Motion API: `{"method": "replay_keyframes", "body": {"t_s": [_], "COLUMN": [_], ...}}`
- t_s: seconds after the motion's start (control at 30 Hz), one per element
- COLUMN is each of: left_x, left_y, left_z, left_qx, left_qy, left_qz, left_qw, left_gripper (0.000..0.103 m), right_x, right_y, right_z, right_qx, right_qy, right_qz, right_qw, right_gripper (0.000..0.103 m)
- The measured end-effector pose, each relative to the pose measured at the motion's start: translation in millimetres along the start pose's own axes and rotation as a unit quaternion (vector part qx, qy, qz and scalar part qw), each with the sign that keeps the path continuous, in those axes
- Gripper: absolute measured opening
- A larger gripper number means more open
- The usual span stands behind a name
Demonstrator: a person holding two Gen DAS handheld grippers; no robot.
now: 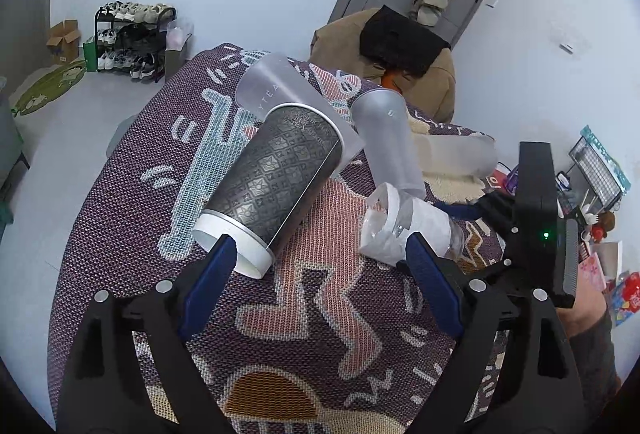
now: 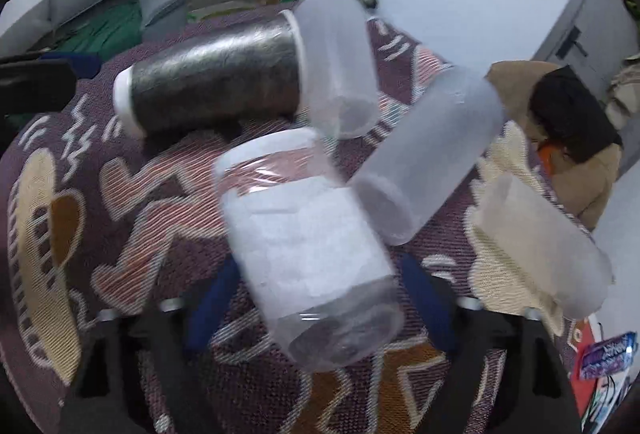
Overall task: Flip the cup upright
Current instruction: 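Close the right gripper around the sideways clear cup with white label, then lift the clear cup with the right gripper and rotate it upright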
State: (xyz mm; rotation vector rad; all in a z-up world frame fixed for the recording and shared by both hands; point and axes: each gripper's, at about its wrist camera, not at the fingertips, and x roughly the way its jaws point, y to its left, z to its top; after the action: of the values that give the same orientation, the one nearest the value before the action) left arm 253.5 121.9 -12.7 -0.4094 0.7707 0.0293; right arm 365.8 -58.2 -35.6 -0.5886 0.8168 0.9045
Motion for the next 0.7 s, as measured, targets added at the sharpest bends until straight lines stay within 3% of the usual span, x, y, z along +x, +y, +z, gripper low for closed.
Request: {"method": "replay_keyframes", "body": {"t_s": [0.13, 0.43, 0.53, 0.7], "left_x": [-4, -26, -37, -54], "left_y": [0, -12, -16, -21], "left_z": [-2, -17, -26, -40], "left_qx": [0.000, 0.012, 0.015, 0.019], "left_qy": [-0.002, -0.006, -0.012, -0.014], "left_qz": [0.001, -0.007, -0.010, -0.017], "left_qw": [1.0000, 0.9999, 0.9998, 0.9996], "left_gripper": [0.086, 0.088, 0.095, 0.096], "right_x": [-15, -62, -78, -109], "right_y": [2, 23, 27, 35], "right_z": [-2, -23, -34, -60], "right_qx": [0.003, 0.004, 0.025, 0.106], "right_qy": [-0.013, -0.031, -0.040, -0.057], "right_qz": [0.014, 0.005, 0.003, -0.013], "right_qw": [1.000, 1.000, 0.999, 0.993], "right_gripper": [0.071, 0.071, 0.071, 0.071]}}
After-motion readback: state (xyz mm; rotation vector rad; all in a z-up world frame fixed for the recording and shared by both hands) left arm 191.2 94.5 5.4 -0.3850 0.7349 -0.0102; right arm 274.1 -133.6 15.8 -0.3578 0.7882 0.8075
